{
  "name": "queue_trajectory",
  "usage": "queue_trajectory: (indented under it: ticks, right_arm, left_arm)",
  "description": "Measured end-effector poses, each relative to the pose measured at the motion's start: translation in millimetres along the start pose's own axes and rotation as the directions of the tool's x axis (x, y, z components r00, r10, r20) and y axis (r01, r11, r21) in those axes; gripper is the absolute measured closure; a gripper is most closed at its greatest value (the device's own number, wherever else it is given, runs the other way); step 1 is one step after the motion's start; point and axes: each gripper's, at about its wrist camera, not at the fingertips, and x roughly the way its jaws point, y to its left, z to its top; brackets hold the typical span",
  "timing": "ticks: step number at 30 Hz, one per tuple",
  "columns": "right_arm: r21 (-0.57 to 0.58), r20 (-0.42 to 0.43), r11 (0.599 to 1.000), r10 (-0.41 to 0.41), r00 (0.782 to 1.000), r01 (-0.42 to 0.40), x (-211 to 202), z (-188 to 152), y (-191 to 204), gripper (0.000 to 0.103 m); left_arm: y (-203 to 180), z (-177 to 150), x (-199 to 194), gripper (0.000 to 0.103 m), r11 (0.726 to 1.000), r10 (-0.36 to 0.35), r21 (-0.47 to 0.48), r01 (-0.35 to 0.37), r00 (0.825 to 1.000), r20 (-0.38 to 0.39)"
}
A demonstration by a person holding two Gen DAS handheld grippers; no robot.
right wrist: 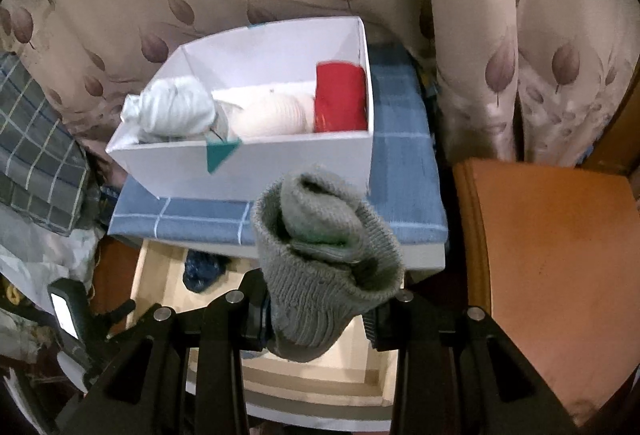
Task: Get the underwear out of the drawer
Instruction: 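Carry the grey knit underwear into the white box and open the right tool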
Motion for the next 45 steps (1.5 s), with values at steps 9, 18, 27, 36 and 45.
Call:
queue_trajectory:
  ticks: [9, 18, 27, 36, 45]
  right_arm:
    - [-0.032, 0.047, 0.999, -0.019, 0.999, 0.02, -8.8, 34.7, 16.5, 0.072]
    - [-0.043, 0.075, 0.997, -0.067, 0.995, 0.071, 0.3, 79.2, 27.2, 0.071]
    - [-0.076, 0.021, 0.991, -0.109, 0.994, 0.111, 43.3, 105.2, 42.1, 0.071]
    - [-0.095, -0.036, 0.978, -0.191, 0.981, 0.187, 94.4, 112.6, 45.6, 0.071]
    - [-0.125, -0.063, 0.974, -0.197, 0.978, 0.188, 111.7, 114.4, 45.3, 0.069]
  left_arm:
    - [2.6, -0.7, -0.5, 0.044, 1.0, 0.001, -0.016, -0.001, 1.0, 0.007]
    - [7.1, 0.4, -0.7, 0.044, 1.0, -0.006, -0.029, 0.006, 1.0, 0.001]
    - [8.3, 0.3, 0.3, 0.044, 0.999, -0.014, -0.036, 0.014, 1.0, 0.001]
    - [10.6, 0.3, 0.6, 0.044, 0.998, -0.025, -0.056, 0.025, 1.0, 0.004]
    - [11.3, 0.9, 0.1, 0.044, 0.998, -0.023, -0.059, 0.023, 1.0, 0.004]
